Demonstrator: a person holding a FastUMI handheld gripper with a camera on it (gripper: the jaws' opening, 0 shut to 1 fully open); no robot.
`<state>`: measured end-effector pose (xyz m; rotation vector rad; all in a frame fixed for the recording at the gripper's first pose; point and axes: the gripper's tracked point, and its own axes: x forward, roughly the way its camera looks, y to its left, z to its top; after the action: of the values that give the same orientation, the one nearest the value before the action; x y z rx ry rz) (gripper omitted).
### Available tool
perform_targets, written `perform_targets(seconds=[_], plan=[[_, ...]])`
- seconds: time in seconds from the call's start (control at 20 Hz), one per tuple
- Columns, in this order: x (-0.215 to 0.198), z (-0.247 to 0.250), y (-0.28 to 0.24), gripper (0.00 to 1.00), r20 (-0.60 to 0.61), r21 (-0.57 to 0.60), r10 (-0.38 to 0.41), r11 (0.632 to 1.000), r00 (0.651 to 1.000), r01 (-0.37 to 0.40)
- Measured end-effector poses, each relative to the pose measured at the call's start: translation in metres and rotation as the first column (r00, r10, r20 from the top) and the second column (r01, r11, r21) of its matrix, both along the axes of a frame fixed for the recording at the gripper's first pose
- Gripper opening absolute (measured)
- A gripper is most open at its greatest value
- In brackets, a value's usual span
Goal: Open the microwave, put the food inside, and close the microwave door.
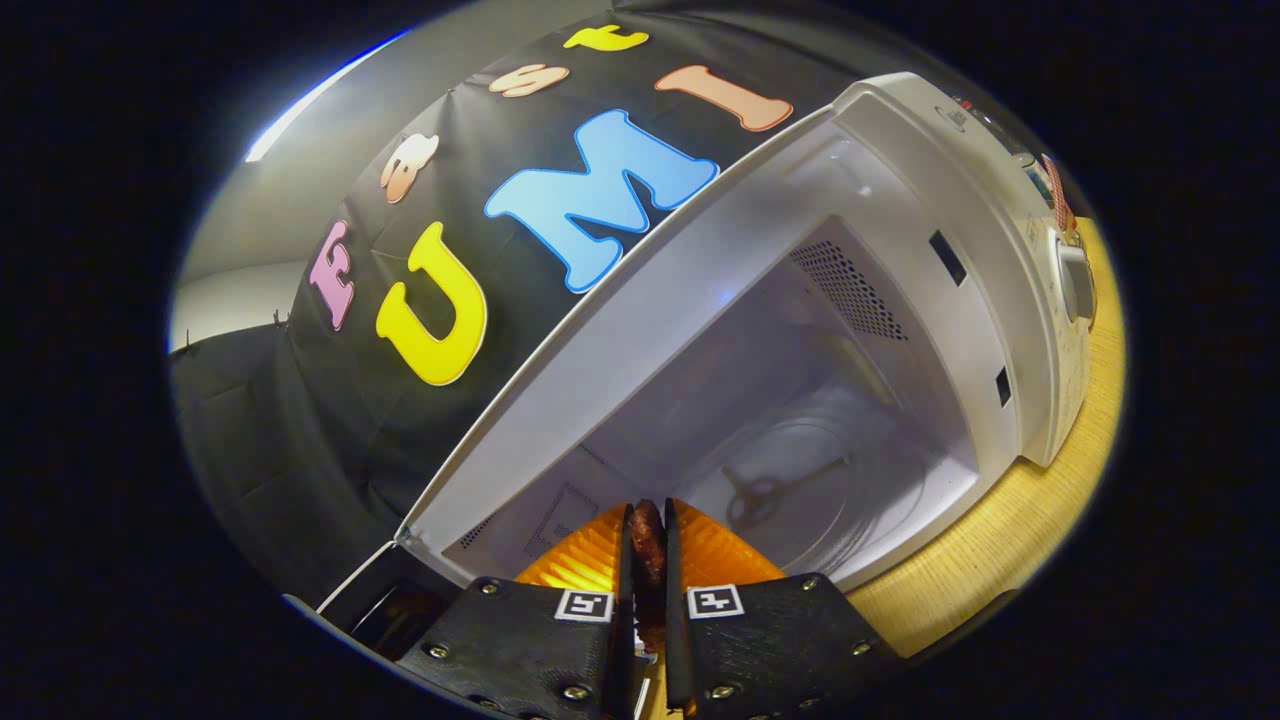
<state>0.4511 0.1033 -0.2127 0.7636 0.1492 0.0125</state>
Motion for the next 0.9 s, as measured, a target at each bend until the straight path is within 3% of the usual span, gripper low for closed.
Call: perform_targets(seconds=[0.4, 0.65, 0.9], plan=[[0.037, -0.017, -0.023, 0.17, 0.057, -0.123, -0.126, 0.984, 0.990, 0.132], [0.055, -0.033, -0.039, 0.17, 0.041, -0.218, -0.161, 0.962, 0.986, 0.166], [0.055, -0.055, -0.061, 0.30, -0.021, -0.318, -0.214, 0.928, 0.977, 0.197]])
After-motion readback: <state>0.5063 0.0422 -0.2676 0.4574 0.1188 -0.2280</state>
